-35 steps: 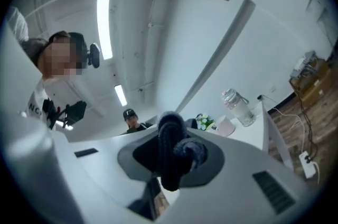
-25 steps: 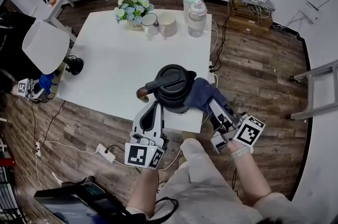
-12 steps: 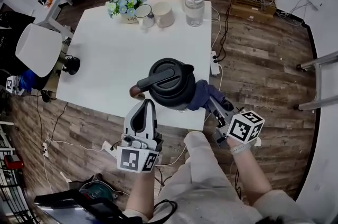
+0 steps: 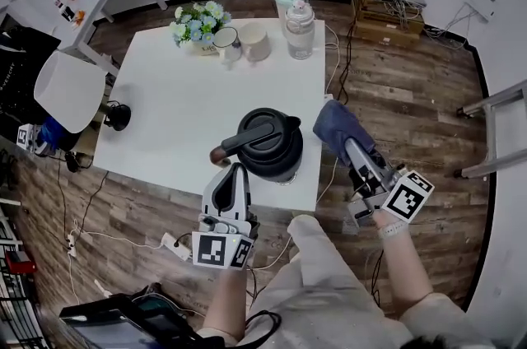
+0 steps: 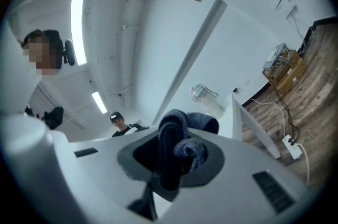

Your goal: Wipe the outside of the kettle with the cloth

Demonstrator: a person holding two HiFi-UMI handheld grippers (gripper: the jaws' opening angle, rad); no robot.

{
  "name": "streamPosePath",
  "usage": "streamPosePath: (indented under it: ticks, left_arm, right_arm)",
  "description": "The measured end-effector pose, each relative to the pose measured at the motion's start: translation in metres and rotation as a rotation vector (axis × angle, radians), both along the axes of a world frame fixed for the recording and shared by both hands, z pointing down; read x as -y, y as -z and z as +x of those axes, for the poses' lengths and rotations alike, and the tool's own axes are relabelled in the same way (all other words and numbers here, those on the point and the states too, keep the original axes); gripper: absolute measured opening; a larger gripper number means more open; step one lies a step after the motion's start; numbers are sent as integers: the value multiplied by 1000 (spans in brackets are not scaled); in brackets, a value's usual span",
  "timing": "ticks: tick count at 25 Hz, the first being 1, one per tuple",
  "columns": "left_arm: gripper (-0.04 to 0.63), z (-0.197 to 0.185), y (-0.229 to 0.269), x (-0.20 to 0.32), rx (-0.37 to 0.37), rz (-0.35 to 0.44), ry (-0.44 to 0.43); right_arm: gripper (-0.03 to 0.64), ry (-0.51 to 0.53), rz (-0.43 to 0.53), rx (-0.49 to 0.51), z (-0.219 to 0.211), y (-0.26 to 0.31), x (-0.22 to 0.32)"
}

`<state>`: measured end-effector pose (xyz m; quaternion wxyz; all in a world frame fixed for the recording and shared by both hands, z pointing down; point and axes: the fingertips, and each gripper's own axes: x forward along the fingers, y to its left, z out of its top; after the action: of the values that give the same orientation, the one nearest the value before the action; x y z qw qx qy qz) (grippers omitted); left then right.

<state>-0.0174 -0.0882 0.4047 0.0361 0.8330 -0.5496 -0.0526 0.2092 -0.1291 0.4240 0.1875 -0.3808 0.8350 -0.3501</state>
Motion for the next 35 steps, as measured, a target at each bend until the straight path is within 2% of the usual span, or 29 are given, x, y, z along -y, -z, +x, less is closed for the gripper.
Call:
streamPosePath:
  ticks: [3, 7, 9, 10, 12, 14, 16, 18, 21, 27, 29, 32, 33, 35]
  left_arm:
    - [9, 0, 8, 0, -4, 0, 2]
    - [9, -9, 15, 3, -27, -1, 24]
    - [9, -13, 15, 4, -35, -7, 32]
    - [9, -13, 14, 4, -37, -10, 35]
    - [9, -13, 9, 5, -40, -19, 40]
    - [9, -13, 5, 7, -42, -24, 45]
    - [9, -13, 2, 9, -39, -26, 46]
    - [9, -13, 1, 9, -35, -26, 46]
    - [9, -13, 0, 10, -35, -24, 51]
    - [9, -16, -10, 10, -47, -30, 78]
    - [9, -16, -12, 11, -50, -29, 80]
    - [9, -16, -14, 12, -56, -21, 91]
    - [9, -15, -14, 12, -55, -20, 92]
    - [9, -10, -15, 13, -60, -29, 87]
  right_arm:
    - [61, 96, 78, 146, 2, 47, 13]
    - [61, 380, 182, 352, -8, 105, 25]
    - [61, 538, 172, 422, -19, 113, 26]
    - [61, 603, 141, 426, -26, 106, 27]
    - [61, 699, 39, 358, -44, 76, 33]
    - [61, 762, -75, 230, -61, 35, 39]
    - [61, 816, -145, 102, -74, 2, 41]
    - [61, 858, -172, 37, -80, -15, 42]
    - [61, 895, -195, -1, -84, -30, 48]
    - [61, 956, -264, -253, -90, -85, 51]
    - [61, 944, -261, -365, -92, -100, 55]
    - [61, 910, -185, -615, -94, -118, 66]
    - [61, 903, -142, -674, -95, -117, 71]
    - [61, 902, -48, -725, -98, -102, 83]
